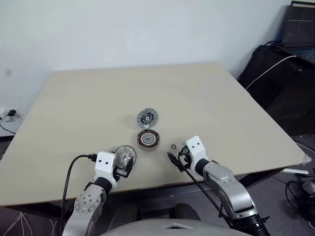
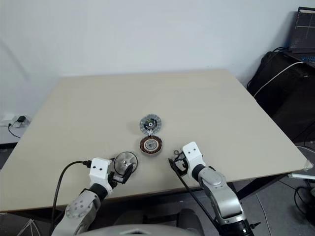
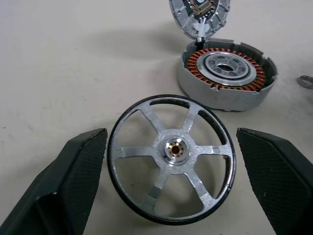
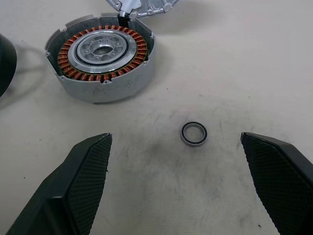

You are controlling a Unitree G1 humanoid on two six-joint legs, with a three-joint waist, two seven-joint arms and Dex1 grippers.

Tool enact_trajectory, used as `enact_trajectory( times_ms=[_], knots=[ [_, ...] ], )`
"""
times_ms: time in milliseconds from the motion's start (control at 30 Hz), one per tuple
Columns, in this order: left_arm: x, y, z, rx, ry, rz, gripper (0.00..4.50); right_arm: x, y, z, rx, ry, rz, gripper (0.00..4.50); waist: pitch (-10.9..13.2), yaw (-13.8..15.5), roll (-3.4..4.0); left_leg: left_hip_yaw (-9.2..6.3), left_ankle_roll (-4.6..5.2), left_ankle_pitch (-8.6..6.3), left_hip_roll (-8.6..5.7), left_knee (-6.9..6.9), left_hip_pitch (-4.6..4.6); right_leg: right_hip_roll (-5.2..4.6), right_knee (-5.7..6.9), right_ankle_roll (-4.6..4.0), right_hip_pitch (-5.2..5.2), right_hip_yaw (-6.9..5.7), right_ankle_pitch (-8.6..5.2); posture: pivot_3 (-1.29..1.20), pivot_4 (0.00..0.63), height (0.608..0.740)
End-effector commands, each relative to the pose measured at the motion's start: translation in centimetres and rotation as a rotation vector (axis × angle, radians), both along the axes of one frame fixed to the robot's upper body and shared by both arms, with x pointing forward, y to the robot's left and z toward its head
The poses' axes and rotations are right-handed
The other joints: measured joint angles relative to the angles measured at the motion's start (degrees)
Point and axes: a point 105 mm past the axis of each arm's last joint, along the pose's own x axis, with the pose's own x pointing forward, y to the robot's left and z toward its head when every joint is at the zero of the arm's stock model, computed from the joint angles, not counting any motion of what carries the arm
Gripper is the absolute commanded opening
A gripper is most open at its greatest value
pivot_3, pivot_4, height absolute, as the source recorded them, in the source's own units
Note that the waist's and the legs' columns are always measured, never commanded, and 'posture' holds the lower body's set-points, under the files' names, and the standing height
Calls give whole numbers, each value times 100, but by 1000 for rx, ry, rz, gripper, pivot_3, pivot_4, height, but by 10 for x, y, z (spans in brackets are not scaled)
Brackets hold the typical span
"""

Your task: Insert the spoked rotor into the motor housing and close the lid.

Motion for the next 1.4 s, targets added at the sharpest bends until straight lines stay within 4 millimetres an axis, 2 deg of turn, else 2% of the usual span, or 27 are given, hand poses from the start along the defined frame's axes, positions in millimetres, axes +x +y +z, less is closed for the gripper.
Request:
enact_trajectory(
  times_ms=[33,433,667,933,1167,1267,1400],
  knots=[
    [6,-3,15,0,-68,-13,4460,3,2,6,16,-21,2,4500,0,0,0,0,0,0,0,0,0,0,0,0,0,0,0,0,0,740],
    [4,-6,13,-17,-59,-18,4460,4,0,3,12,-8,-18,4500,0,0,0,0,-3,-2,0,0,0,-4,0,0,0,0,0,0,0,740],
    [5,-9,13,-19,-57,-23,4460,24,1,-13,-23,2,-107,4500,2,-12,3,1,-8,-4,0,0,0,-4,1,0,-1,2,1,0,0,740],
    [4,-8,13,-15,-62,-19,4460,43,13,-16,-13,-10,-117,4500,3,-11,4,0,12,7,-2,-2,0,14,0,-27,-2,2,17,0,0,740],
    [4,-9,14,-15,-63,-17,4460,35,7,-37,-33,59,-130,4500,1,-15,5,0,11,7,0,-2,1,9,1,-29,-2,3,18,0,0,740],
    [4,-9,13,-15,-63,-17,4500,27,2,-47,-43,97,-135,3627,-9,-14,4,0,9,5,0,-2,3,11,1,-27,1,3,17,0,0,740],
    [3,-9,13,-15,-60,-19,4500,22,0,-49,-38,110,-142,2350,-26,-11,3,0,8,5,0,-2,5,9,1,-26,4,3,16,0,0,740]
  ],
)
